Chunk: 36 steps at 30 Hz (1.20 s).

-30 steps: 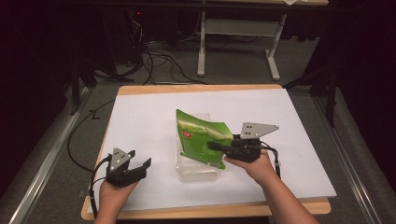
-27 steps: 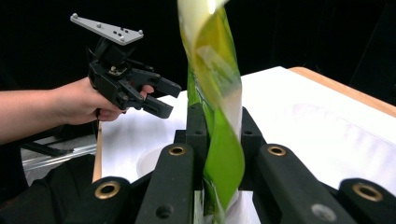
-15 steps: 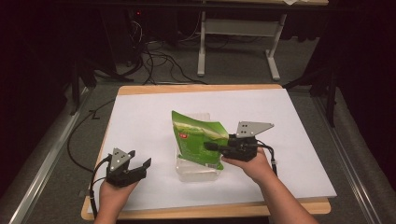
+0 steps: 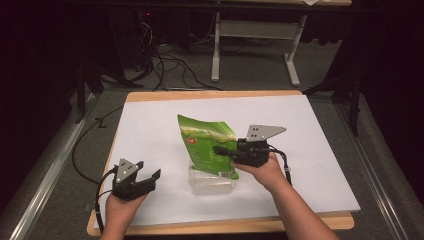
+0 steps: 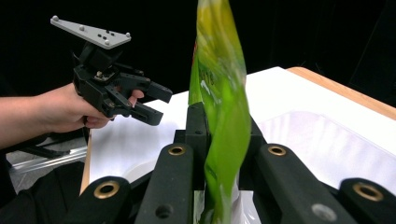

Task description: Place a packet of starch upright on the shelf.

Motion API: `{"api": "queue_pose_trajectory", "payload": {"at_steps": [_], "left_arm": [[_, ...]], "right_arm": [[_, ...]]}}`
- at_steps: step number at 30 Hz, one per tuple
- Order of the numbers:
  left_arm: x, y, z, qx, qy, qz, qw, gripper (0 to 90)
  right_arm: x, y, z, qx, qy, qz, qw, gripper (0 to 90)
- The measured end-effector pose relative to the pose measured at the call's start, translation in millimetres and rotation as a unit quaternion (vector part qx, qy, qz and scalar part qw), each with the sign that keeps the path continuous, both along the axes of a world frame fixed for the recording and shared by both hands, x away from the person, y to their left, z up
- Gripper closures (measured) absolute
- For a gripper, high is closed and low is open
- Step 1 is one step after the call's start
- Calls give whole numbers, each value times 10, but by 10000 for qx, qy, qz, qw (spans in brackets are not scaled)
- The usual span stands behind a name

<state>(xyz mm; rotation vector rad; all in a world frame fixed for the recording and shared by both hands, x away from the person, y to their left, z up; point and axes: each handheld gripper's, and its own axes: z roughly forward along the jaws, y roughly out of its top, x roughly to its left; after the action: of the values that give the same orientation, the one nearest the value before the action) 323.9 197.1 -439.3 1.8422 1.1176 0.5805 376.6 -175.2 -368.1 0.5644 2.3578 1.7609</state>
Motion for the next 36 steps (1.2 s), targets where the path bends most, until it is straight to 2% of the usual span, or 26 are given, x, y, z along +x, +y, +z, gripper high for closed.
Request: {"api": "queue_pose_trajectory", "payload": {"at_steps": [11, 15, 22, 26, 30, 32, 33, 35, 36], "left_arm": [[-3, -4, 0, 4, 20, 7, 10000, 318], [-7, -4, 3, -2, 5, 15, 10000, 318], [-16, 18, 10, -29, 5, 38, 10000, 319], [-16, 13, 13, -21, 6, 0, 10000, 320], [-8, 21, 8, -6, 28, -4, 10000, 320], [-13, 22, 9, -24, 14, 1, 10000, 320], [-8, 34, 16, 67, -55, 0, 10000, 320], [-20, 19, 17, -15, -15, -17, 10000, 320], [-7, 34, 21, 90, -96, -35, 9999, 320]], "right_arm": [[-56, 128, -7, 108, -52, -41, 9999, 809], [-90, 155, 7, 89, -116, 63, 9999, 820], [-78, 100, 34, 257, 47, 210, 9994, 821], [-74, 62, 47, 232, 39, 205, 9995, 821], [-47, 41, 23, 101, 35, 112, 9999, 821], [-30, 70, 0, 15, 49, 82, 10000, 821], [-25, 89, -10, 6, 58, 113, 9999, 820], [-23, 154, -30, -9, 73, 172, 9998, 821], [-20, 185, -36, -4, 50, 214, 9998, 820]]}}
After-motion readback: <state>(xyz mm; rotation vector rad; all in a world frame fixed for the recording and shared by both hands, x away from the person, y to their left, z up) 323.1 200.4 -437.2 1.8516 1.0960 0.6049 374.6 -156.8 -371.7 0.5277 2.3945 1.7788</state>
